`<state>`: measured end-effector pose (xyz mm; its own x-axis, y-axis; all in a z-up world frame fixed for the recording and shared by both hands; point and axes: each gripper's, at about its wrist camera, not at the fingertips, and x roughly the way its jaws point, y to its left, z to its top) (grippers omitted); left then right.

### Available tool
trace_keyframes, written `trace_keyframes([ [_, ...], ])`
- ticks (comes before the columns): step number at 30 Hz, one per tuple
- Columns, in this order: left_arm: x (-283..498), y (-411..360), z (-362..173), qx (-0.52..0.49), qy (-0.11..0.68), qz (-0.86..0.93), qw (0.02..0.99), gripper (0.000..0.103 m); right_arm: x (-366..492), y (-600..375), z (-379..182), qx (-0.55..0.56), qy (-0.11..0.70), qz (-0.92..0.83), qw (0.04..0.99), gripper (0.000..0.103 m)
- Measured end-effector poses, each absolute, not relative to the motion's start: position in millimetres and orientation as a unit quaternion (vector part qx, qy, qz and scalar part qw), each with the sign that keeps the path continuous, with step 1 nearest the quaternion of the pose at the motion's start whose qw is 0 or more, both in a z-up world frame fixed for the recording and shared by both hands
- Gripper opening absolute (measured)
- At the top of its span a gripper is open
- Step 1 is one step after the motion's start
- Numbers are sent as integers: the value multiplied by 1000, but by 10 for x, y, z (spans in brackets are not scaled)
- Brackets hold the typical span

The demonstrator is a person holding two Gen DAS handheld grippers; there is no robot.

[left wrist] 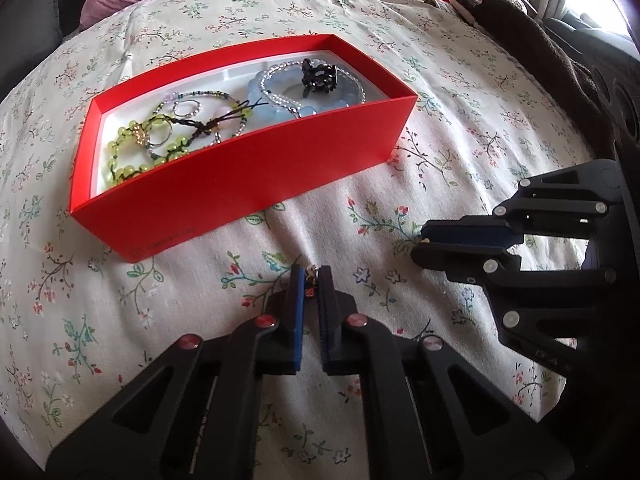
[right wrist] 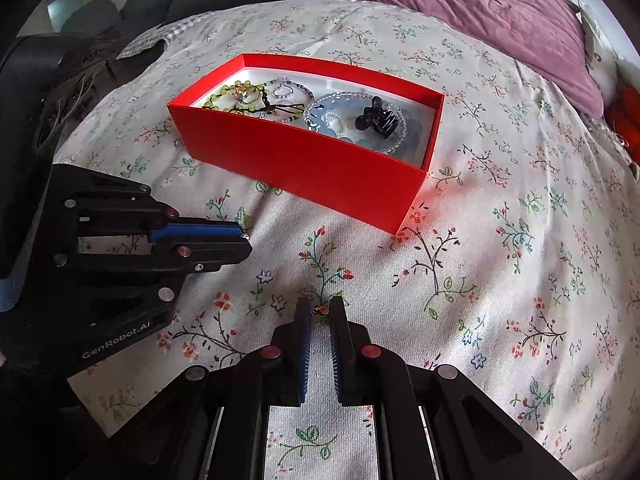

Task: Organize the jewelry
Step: 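Grasp one gold earring with the right tool while the left tool grasps the other, then lower both gold earrings into the red box and open both tools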

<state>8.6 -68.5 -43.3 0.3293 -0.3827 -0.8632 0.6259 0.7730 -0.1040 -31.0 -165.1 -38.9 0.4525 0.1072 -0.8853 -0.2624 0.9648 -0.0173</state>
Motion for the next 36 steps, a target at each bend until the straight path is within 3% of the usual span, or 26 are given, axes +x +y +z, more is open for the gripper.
trace_keyframes([
  [21, 225, -495, 40, 73, 497, -287, 816, 7, -129, -1898, 118, -24, 475, 95, 874, 9],
  [36, 754, -390, 360, 18, 476, -242, 845, 7, 344, -1807, 411, 43, 457, 85, 884, 9],
])
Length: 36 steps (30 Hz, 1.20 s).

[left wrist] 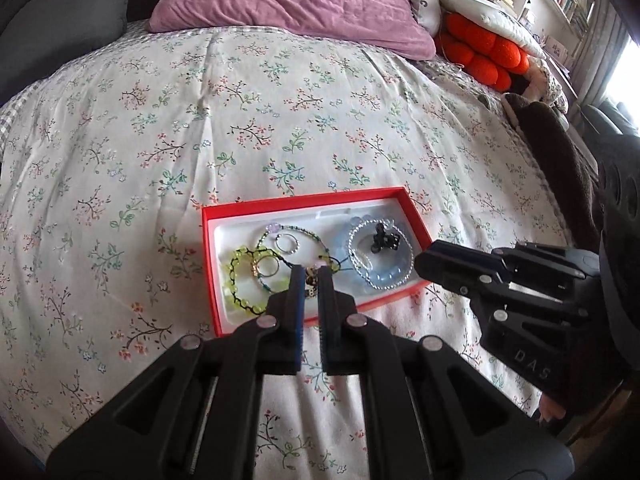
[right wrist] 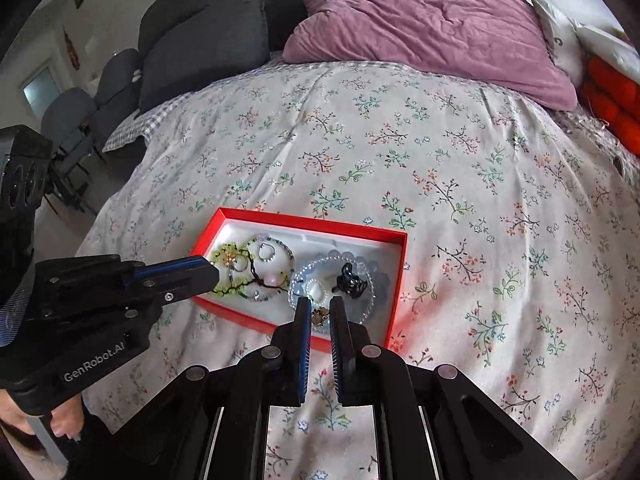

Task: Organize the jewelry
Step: 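Lower both gold earrings into the red box and open both tools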

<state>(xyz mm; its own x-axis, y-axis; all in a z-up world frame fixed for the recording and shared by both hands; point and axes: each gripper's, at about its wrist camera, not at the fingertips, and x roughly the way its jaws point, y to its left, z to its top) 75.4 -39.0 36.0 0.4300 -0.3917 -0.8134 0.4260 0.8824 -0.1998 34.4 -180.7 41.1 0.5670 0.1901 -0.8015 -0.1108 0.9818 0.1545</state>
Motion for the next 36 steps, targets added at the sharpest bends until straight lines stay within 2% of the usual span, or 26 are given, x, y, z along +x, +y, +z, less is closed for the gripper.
trace_keyframes([
  [16, 1103, -366, 108, -1, 500, -206, 841, 7, 747, -1753, 147, 58, 488, 42, 870, 10],
  [22, 1092, -332, 142, -1, 496, -207, 843, 7, 756, -1706, 141, 48, 497, 49, 865, 14],
  [25, 1085, -300, 160, -3, 497, -204, 843, 12, 737, -1712, 167, 48, 496, 50, 866, 15],
  [30, 1042, -252, 249, -4, 493, -203, 846, 43, 678, -1746, 245, 47, 490, 52, 869, 16],
  [34, 987, -211, 303, -5, 491, -200, 848, 55, 612, -1797, 289, 43, 488, 49, 870, 25],
  [35, 973, -203, 314, -4, 491, -198, 848, 60, 592, -1821, 297, 44, 488, 47, 870, 34],
  [36, 956, -194, 326, -2, 491, -194, 849, 67, 575, -1842, 305, 46, 488, 45, 870, 55],
])
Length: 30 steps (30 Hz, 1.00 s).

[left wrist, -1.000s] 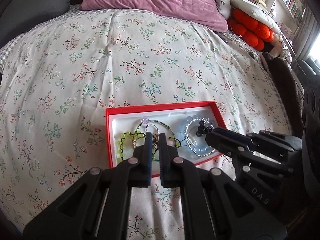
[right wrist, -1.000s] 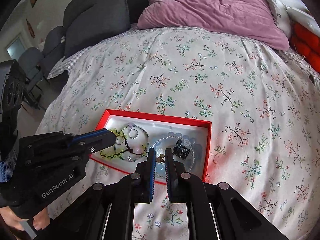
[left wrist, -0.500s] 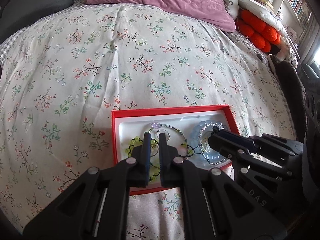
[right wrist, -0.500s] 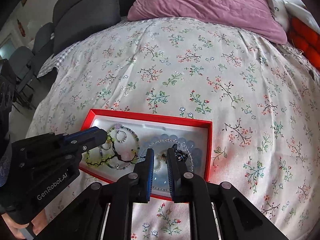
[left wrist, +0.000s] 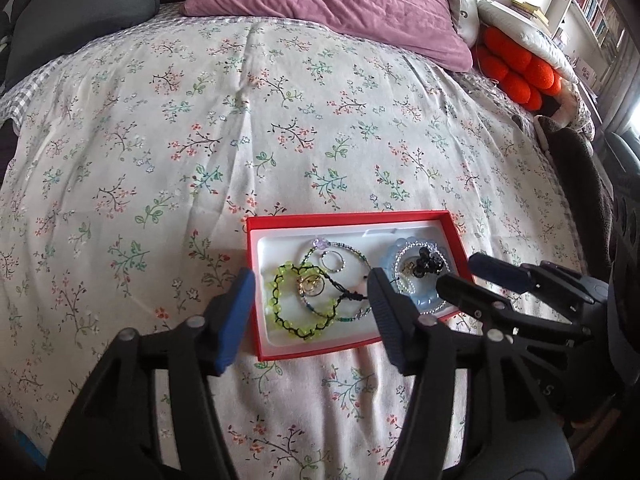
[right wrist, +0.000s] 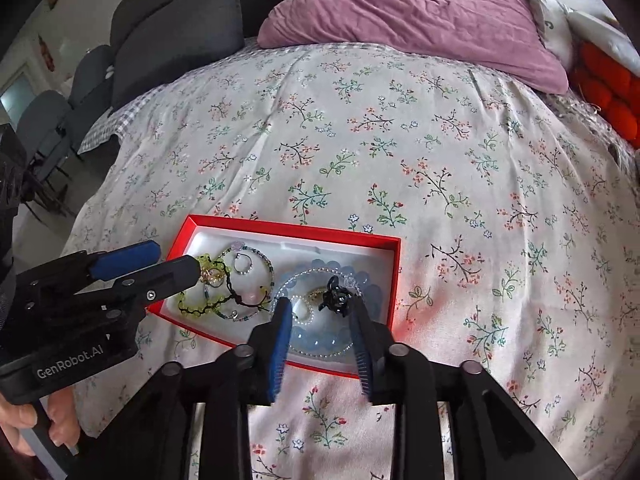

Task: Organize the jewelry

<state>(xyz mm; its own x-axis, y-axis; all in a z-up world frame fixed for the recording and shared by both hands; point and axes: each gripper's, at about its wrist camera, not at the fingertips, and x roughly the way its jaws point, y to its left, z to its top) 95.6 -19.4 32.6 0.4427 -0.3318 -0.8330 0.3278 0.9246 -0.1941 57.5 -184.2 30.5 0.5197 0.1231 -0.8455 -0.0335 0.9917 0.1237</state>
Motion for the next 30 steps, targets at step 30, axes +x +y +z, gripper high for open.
trace_keyframes([
  [30, 164, 110, 46, 29, 525, -91, 845, 102, -227, -2040, 142, 53, 518, -30, 853, 103],
])
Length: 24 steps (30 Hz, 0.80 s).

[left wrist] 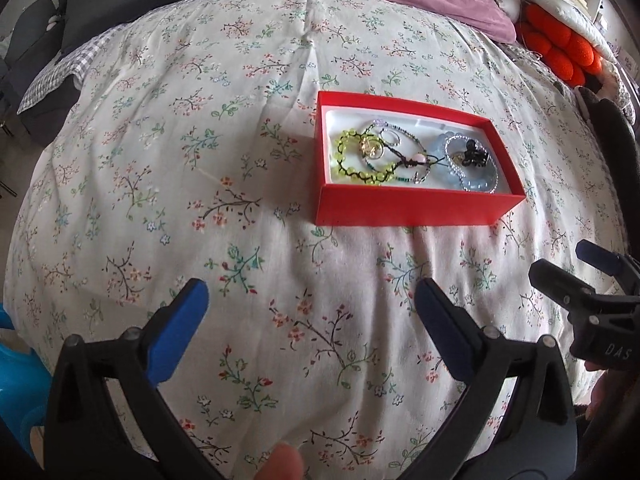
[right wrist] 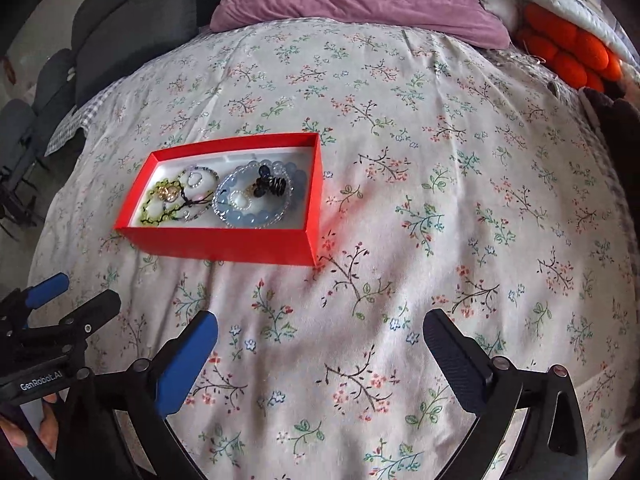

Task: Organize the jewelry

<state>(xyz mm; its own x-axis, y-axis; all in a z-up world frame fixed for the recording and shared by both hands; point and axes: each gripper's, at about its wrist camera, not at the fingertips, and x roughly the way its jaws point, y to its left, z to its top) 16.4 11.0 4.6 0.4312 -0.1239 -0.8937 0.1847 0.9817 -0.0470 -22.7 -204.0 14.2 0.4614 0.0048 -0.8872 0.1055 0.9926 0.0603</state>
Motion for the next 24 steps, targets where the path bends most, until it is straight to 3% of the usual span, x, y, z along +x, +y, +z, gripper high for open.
trace_keyframes([
  [24, 84, 21, -66, 38, 527, -72, 846, 102, -159, -1869, -102, 16, 534, -44, 844, 103],
])
